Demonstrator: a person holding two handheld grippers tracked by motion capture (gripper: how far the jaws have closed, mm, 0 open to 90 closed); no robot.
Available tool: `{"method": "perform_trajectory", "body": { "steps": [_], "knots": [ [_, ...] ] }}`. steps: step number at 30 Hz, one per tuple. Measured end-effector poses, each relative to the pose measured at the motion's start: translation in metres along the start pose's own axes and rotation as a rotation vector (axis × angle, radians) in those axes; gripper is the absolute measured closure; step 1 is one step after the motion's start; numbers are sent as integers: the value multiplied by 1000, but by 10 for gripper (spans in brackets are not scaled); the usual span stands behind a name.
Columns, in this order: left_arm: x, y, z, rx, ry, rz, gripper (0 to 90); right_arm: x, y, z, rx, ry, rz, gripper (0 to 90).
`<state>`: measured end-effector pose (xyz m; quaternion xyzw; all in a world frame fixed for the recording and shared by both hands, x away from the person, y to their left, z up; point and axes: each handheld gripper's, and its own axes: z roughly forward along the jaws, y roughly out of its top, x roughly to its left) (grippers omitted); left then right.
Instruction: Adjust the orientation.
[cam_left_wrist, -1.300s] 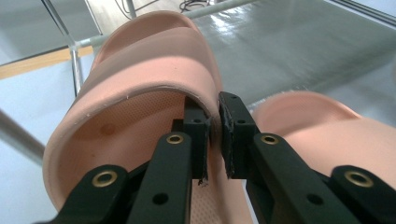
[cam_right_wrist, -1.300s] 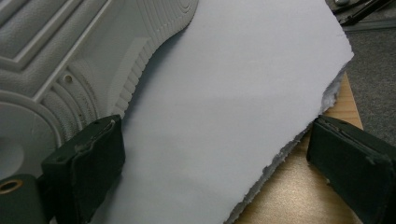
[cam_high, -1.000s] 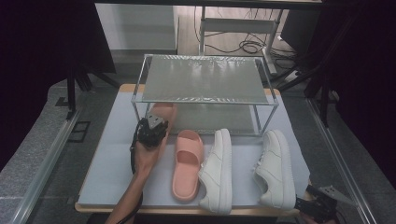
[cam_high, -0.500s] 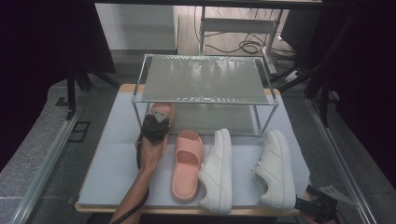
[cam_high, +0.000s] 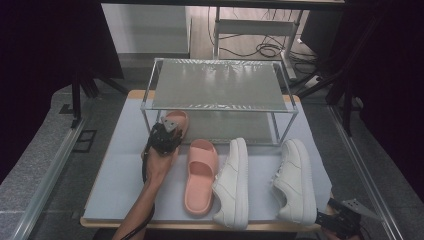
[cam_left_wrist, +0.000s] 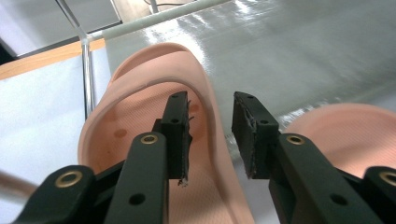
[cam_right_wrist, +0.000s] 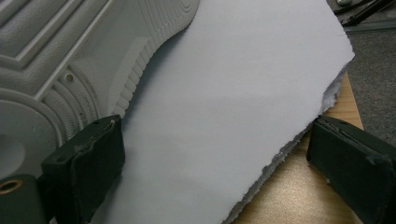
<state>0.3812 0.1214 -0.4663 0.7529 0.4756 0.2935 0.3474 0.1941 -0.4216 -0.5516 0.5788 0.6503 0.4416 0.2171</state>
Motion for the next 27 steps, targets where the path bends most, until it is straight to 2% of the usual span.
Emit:
{"method": "perform_trajectory", "body": {
  "steps": [2, 6, 16, 20, 27],
  "knots": [
    [3, -2, -9, 4, -34, -9, 643, 0, 0, 0, 0, 0, 0, 40],
    [5, -6, -18, 10, -53, -12, 625, 0, 0, 0, 0, -1, 0, 40],
    [12, -27, -54, 11, -107, -11, 611, 0, 0, 0, 0, -2, 0, 40],
    [13, -37, -65, 8, -123, -16, 619, 0, 0, 0, -1, -3, 0, 40],
    [14, -56, -85, 10, -147, -15, 692, 0, 0, 0, -1, -4, 0, 39]
  ]
}}
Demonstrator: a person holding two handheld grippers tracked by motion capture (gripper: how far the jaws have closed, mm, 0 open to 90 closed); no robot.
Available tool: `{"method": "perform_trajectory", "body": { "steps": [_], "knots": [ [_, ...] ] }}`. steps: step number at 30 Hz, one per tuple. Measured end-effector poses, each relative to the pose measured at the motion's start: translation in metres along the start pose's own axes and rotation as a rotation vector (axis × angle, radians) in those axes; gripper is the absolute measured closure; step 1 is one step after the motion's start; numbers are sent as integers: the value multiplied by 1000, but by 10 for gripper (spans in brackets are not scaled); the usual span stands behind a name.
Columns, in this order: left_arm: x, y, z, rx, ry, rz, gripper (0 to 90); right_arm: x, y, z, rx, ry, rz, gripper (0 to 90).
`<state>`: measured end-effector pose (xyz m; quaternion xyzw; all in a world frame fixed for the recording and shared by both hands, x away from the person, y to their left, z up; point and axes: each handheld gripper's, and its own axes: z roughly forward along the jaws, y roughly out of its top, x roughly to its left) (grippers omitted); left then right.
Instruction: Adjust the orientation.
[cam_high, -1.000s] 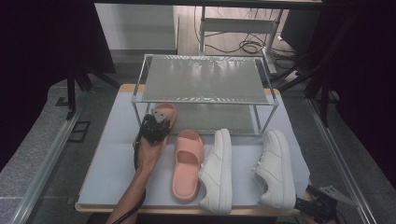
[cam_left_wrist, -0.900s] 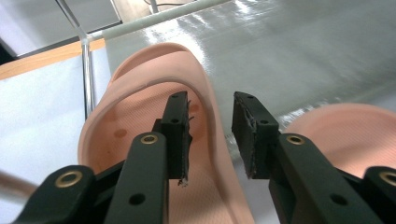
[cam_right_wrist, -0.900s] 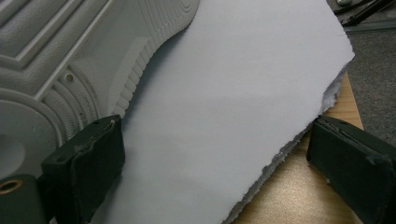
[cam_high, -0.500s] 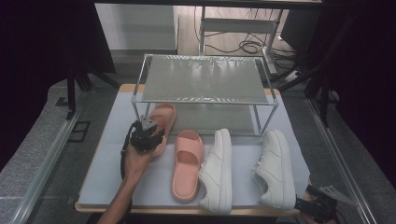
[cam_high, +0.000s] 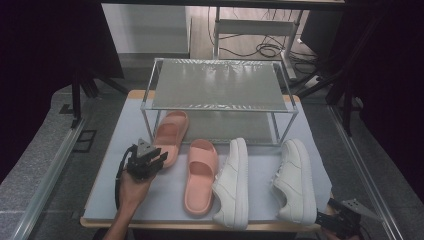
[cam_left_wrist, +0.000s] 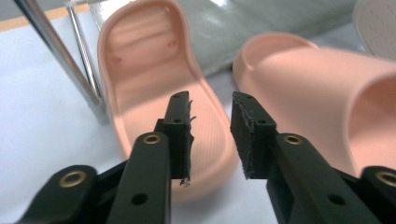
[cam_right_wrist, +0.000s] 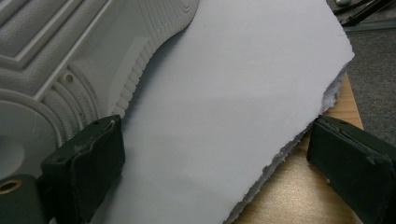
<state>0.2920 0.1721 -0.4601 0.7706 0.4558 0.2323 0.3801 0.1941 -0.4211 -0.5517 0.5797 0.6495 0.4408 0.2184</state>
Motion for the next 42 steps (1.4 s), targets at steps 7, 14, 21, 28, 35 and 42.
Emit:
{"method": "perform_trajectory", "body": {
  "steps": [7, 14, 21, 28, 35, 42],
  "knots": [
    [0, -26, -18, 11, -18, -10, 853, 0, 0, 0, 2, -3, -1, 39],
    [1, -36, -15, 35, -15, -3, 893, 0, 0, 0, 1, -4, -1, 39],
    [0, -39, 2, 57, -3, 10, 892, 0, 0, 0, 0, -3, -1, 39],
    [-2, -31, 19, 52, -4, 10, 892, 0, 0, 0, 0, -2, -1, 39],
    [0, -23, 35, 45, -4, -1, 892, 0, 0, 0, 0, -1, -2, 39],
    [4, -15, 51, 36, -4, -17, 892, 0, 0, 0, -1, 0, -2, 39]
  ]
}}
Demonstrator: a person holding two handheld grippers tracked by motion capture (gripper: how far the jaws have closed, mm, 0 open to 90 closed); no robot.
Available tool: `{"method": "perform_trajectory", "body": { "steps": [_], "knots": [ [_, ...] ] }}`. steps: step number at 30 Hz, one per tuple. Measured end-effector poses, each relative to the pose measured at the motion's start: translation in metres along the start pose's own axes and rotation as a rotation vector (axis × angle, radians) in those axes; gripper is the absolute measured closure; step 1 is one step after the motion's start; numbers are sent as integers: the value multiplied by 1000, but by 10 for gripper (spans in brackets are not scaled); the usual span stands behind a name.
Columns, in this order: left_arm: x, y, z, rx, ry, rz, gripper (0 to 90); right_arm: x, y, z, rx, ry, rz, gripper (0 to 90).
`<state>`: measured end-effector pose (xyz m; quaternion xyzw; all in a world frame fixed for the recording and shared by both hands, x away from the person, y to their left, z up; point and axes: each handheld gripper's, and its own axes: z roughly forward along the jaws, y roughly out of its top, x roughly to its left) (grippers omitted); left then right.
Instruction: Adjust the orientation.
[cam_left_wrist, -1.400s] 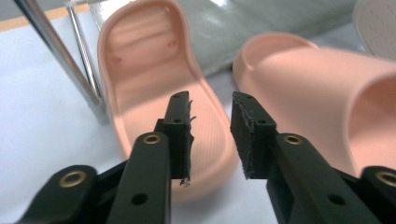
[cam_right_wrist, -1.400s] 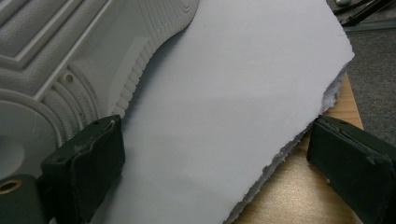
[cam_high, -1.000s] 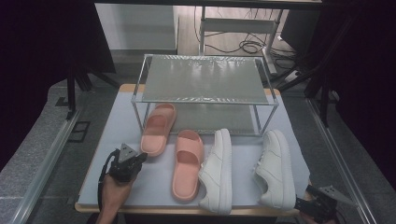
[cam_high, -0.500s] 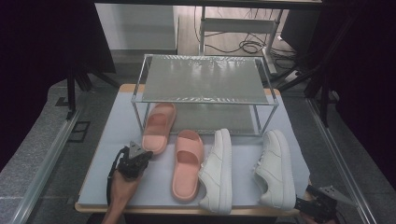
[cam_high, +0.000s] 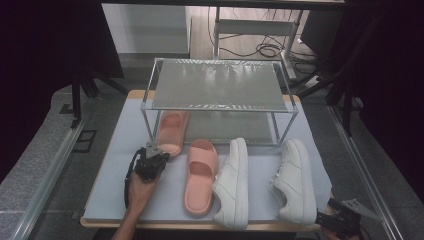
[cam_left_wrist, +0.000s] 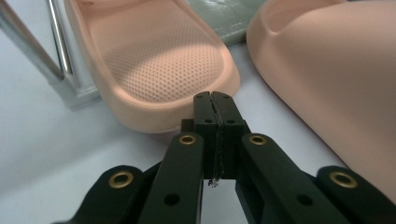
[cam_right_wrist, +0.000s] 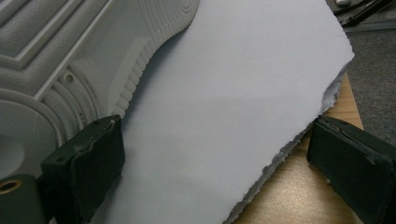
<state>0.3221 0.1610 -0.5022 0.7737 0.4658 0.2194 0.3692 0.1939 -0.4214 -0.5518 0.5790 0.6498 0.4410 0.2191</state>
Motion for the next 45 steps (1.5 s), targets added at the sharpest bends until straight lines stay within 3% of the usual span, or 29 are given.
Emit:
{"method": "perform_trajectory", "body": {
  "steps": [18, 45],
  "knots": [
    [6, 24, 34, 4, 11, -12, 891, 0, 0, 0, -4, 1, -1, 40],
    [27, 36, 61, 19, 67, -25, 892, 0, 0, 0, -1, -2, -2, 37]
  ]
}}
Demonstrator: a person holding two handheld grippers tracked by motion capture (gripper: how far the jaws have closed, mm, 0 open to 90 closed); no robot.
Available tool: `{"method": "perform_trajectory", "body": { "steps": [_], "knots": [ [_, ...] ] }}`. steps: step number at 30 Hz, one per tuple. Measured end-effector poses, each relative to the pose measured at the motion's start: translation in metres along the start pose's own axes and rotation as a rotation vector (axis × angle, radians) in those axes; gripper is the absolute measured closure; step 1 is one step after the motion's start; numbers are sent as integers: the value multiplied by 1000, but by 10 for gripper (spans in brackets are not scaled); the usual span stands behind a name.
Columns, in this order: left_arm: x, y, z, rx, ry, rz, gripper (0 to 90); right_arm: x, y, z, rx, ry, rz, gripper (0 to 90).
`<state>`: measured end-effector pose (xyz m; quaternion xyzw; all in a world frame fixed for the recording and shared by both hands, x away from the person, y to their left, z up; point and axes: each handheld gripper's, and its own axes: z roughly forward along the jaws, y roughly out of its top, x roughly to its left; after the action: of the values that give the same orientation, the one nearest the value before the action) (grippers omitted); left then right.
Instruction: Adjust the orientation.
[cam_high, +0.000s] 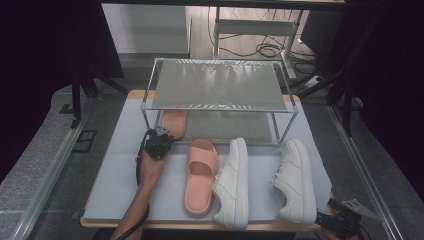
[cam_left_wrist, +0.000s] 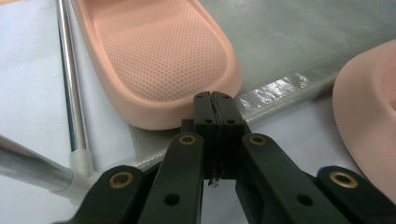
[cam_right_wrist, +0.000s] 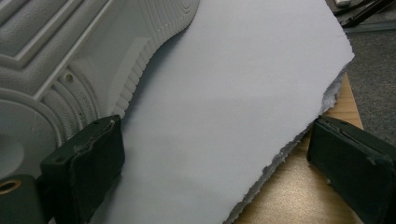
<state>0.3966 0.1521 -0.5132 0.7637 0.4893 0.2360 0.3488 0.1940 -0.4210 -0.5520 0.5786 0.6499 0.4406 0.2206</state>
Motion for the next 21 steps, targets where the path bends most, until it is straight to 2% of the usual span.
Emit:
{"method": "perform_trajectory", "body": {
  "steps": [8, 12, 15, 21],
  "knots": [
    [-1, -5, -8, -13, 1, 6, 874, 0, 0, 0, 1, -3, 1, 36],
    [-1, -9, -18, -27, -1, -6, 865, 0, 0, 0, 1, -1, 3, 37],
    [-2, -12, -27, -37, -8, -1, 855, 0, 0, 0, 0, 1, 1, 37],
    [-4, -15, -40, -52, -26, 3, 784, 0, 0, 0, 1, 0, 2, 37]
  ]
}}
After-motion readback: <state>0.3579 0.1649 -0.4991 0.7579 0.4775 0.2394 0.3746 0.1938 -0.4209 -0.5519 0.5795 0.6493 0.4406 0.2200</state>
